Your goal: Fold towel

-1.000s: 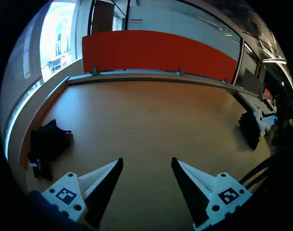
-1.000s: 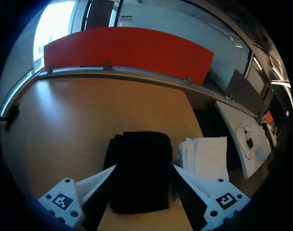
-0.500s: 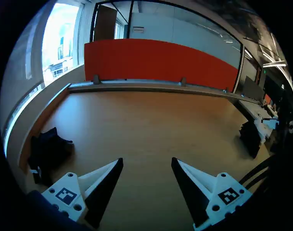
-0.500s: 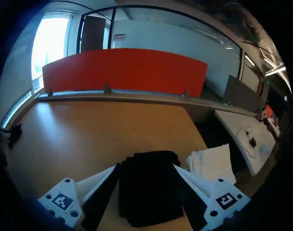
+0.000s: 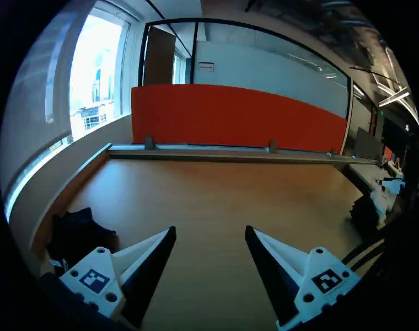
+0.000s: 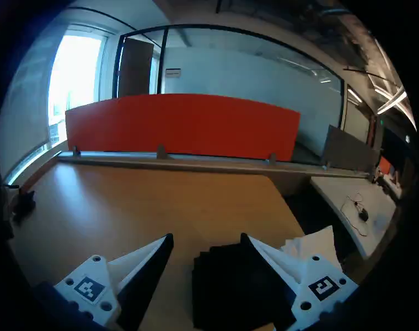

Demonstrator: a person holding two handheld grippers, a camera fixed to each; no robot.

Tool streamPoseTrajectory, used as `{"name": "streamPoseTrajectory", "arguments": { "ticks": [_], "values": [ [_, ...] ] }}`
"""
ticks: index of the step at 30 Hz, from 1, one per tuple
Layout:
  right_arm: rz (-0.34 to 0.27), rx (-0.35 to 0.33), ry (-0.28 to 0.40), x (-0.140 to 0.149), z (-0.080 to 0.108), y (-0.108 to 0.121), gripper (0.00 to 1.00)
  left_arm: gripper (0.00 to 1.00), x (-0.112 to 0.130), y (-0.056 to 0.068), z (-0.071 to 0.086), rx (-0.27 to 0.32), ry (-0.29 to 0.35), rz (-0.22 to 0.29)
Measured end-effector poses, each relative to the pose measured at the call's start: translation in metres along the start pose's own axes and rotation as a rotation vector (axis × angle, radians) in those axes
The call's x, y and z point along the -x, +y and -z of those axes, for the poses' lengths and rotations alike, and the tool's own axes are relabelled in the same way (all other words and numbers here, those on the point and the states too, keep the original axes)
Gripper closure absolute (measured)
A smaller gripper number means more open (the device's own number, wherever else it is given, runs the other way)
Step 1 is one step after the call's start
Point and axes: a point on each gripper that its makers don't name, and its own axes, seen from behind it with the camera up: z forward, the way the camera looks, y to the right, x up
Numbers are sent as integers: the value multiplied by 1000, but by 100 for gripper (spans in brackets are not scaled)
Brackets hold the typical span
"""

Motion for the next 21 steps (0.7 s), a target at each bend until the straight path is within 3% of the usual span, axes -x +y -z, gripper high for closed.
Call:
{"name": "streamPoseTrajectory", "arguments": {
  "ticks": [9, 21],
  "values": [
    [-22, -10, 92, -35, 0, -30, 6, 7, -22, -1, -6, -7, 57, -6],
    [-19, -30, 179, -59, -1, -73, 7, 7, -45, -8, -9, -18, 120, -3]
  ]
}}
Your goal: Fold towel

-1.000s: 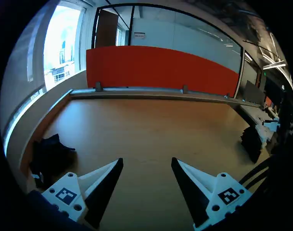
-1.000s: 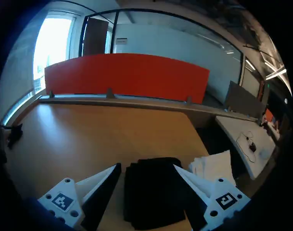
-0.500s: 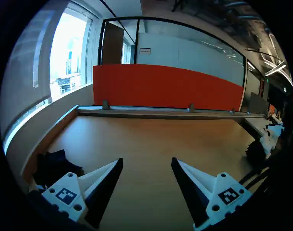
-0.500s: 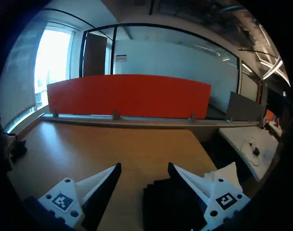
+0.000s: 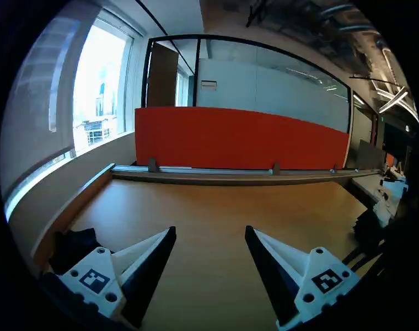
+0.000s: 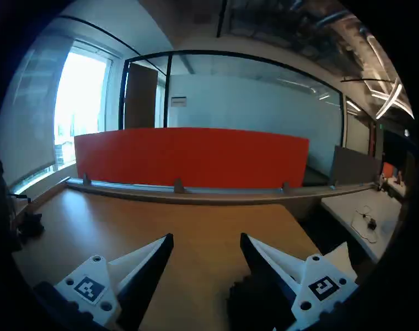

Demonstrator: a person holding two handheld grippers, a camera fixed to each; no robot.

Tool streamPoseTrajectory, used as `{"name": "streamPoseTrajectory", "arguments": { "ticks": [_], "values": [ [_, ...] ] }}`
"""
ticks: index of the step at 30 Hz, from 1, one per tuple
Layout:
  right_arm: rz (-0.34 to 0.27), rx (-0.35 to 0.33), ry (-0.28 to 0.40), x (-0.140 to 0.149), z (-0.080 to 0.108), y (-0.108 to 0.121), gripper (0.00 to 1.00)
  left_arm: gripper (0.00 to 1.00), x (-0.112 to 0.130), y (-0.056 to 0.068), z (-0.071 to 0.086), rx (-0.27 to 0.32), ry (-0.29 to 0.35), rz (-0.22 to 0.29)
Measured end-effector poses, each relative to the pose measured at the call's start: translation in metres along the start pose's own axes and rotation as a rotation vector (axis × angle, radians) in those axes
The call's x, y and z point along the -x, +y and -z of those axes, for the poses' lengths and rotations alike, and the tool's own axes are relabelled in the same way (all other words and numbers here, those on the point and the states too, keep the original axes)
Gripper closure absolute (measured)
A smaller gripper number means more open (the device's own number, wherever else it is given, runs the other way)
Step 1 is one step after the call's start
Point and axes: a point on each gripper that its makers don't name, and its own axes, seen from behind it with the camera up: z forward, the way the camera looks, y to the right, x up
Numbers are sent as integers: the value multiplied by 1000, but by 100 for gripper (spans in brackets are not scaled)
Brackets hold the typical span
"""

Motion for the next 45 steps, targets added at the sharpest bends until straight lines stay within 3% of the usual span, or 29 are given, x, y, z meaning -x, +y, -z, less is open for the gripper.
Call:
{"name": "streamPoseTrajectory", "arguments": {
  "ticks": [11, 24, 36, 45],
  "values": [
    [-18, -29, 58, -18, -6, -38, 6, 7, -11, -7, -1, -19, 41, -1],
    [-57, -24, 89, -26, -4, -58, 6, 7, -21, -13, 0, -25, 107, -10],
    [-9, -31, 123, -26, 3, -79, 7, 7, -7, -23, 0, -22, 163, -2],
    [27, -38, 132, -17, 3, -98, 7, 7, 2, -28, -11, -22, 205, -32]
  ]
}}
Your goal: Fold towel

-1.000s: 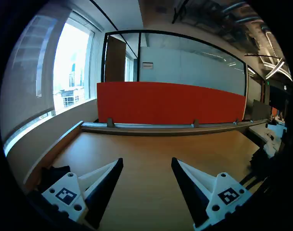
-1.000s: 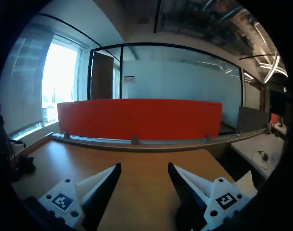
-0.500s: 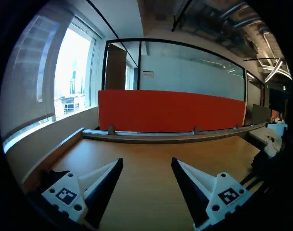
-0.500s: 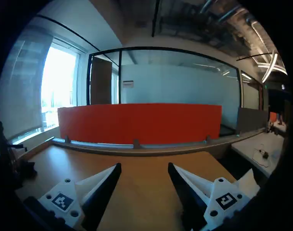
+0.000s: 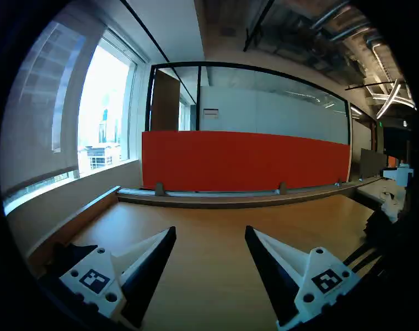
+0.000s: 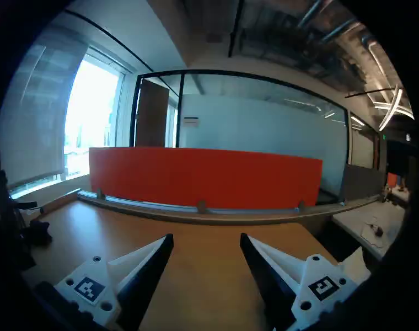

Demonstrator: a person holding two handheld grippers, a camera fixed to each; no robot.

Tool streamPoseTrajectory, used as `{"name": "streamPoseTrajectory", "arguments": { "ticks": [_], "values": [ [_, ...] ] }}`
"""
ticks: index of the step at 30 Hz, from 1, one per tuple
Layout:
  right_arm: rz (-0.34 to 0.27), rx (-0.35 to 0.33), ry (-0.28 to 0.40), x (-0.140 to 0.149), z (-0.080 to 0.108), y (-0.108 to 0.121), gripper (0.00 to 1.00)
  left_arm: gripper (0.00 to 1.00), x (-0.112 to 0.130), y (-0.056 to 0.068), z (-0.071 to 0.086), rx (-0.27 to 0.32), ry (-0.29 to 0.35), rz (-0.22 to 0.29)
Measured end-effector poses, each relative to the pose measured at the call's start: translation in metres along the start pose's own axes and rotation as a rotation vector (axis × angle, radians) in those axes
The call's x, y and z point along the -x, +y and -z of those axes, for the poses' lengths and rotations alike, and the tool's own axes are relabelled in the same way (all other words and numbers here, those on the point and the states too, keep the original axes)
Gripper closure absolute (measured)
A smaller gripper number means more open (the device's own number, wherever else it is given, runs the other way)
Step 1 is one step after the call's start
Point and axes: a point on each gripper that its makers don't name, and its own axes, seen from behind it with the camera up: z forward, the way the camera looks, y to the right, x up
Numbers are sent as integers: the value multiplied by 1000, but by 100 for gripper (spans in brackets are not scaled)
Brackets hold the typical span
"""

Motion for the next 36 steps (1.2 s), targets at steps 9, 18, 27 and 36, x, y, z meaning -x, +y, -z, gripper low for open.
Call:
{"name": "streamPoseTrajectory", "arguments": {
  "ticks": [9, 18, 27, 36],
  "values": [
    [12, -1, 15, -1, -9, -1, 6, 7, 17, 1, -7, -23, 41, -32],
    [6, 12, 42, 0, -16, 4, 7, 7, 42, -3, -7, -42, 77, -3],
    [15, 16, 52, 13, -17, 4, 7, 7, 65, -9, 0, -66, 102, -12],
    [37, 14, 44, 25, -17, 1, 6, 7, 83, -15, 5, -83, 120, -19]
  ]
}}
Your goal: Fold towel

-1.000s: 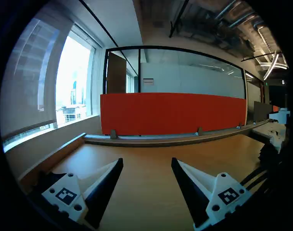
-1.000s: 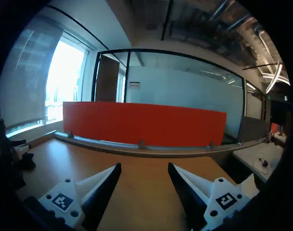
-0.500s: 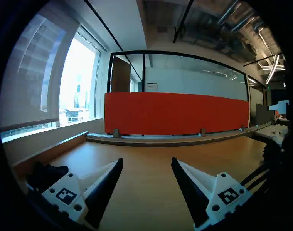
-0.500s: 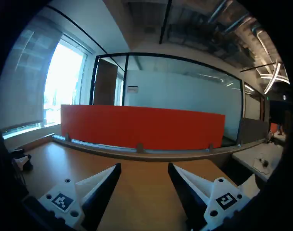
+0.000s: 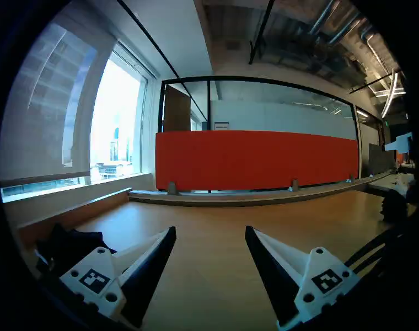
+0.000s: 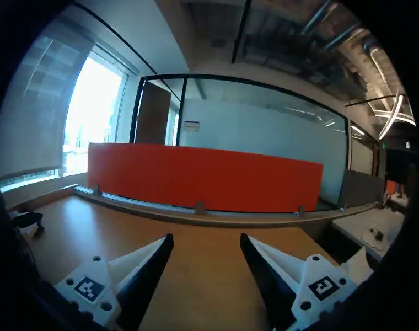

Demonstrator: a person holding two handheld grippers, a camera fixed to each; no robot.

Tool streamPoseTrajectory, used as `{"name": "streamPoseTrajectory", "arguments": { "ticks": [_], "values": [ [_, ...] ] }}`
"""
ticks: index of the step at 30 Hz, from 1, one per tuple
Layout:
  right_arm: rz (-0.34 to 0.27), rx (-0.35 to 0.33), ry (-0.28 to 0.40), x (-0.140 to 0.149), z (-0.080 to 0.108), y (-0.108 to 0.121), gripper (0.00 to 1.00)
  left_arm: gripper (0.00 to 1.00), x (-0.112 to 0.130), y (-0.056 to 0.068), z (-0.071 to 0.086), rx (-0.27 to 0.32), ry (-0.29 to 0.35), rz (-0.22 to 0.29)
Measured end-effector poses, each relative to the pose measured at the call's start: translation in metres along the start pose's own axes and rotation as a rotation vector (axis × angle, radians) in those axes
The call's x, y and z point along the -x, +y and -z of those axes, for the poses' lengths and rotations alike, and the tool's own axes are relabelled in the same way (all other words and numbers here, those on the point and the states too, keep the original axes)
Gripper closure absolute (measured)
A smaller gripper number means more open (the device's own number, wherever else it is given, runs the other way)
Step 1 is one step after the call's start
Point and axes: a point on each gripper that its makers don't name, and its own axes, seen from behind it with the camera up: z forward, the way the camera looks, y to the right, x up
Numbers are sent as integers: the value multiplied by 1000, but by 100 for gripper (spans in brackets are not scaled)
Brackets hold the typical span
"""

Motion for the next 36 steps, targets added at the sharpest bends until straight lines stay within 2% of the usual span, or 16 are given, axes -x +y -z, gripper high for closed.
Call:
{"name": "streamPoseTrajectory", "arguments": {
  "ticks": [15, 24, 36],
  "values": [
    [32, 4, -2, 3, 1, -3, 6, 7, 18, -5, 3, -16, 11, -8],
    [40, -2, -10, 10, 2, -5, 6, 7, 17, -6, 7, -21, 10, -2],
    [32, -11, 41, -2, 3, 0, 6, 7, 16, -4, 7, -17, 8, -4]
  ]
}}
